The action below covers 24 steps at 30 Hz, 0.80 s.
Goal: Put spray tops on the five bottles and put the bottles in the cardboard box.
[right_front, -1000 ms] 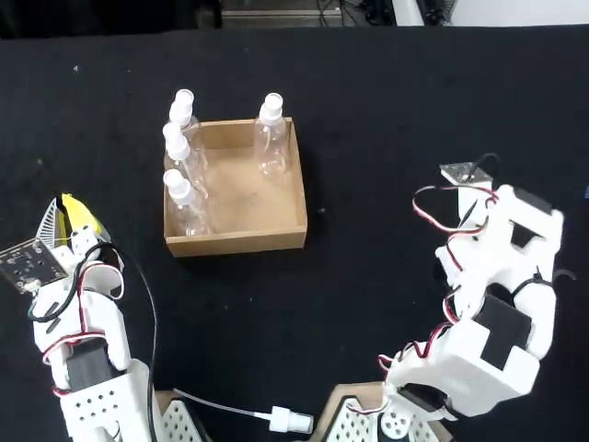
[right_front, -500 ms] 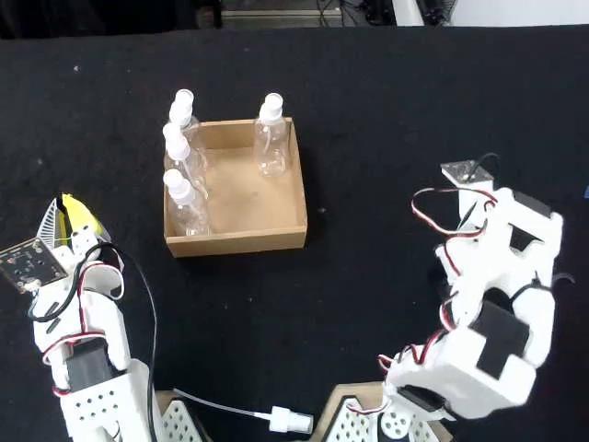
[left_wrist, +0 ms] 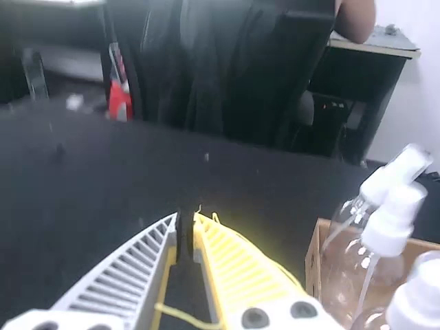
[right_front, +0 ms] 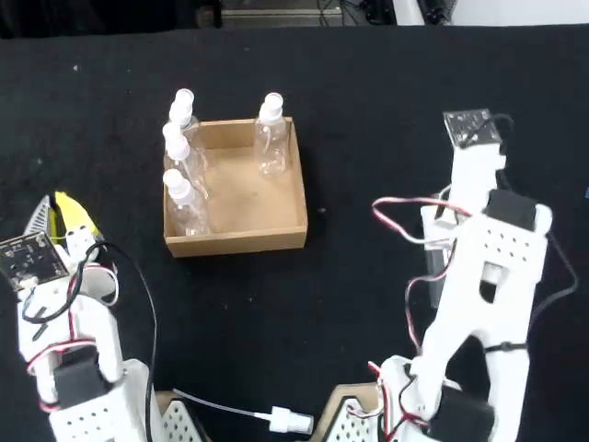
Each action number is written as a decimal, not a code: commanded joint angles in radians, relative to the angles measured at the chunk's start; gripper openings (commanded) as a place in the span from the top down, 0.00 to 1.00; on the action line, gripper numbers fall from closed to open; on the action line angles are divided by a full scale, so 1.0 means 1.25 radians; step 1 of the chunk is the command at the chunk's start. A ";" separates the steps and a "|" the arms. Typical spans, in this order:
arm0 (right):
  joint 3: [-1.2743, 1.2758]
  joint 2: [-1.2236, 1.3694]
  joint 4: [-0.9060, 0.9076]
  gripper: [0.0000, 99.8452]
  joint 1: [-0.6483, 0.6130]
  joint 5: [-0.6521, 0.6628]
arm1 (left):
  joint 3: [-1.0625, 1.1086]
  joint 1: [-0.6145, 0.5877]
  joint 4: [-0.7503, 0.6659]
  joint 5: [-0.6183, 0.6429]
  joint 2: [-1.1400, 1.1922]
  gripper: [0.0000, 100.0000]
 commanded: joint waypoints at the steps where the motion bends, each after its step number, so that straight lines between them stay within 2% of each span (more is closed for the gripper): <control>1: 0.018 -0.055 -0.038 0.99 -0.006 -0.018 | -0.207 0.037 0.092 -0.087 0.005 0.97; 5: 0.015 -0.056 -0.039 0.99 0.058 -0.015 | -0.339 0.150 0.184 -0.207 0.074 0.97; 9: 0.002 -0.056 -0.038 0.99 0.126 -0.014 | -0.519 0.304 0.320 -0.325 0.252 0.96; 15: 0.009 -0.052 -0.038 0.99 0.201 0.066 | -0.754 0.580 0.611 -0.503 0.524 0.79; 19: 0.012 -0.052 -0.041 0.99 0.255 0.101 | -0.794 0.736 0.755 -0.592 0.660 0.78; 24: 0.035 -0.052 -0.042 0.99 0.324 0.173 | -0.737 0.873 0.802 -0.638 0.784 0.78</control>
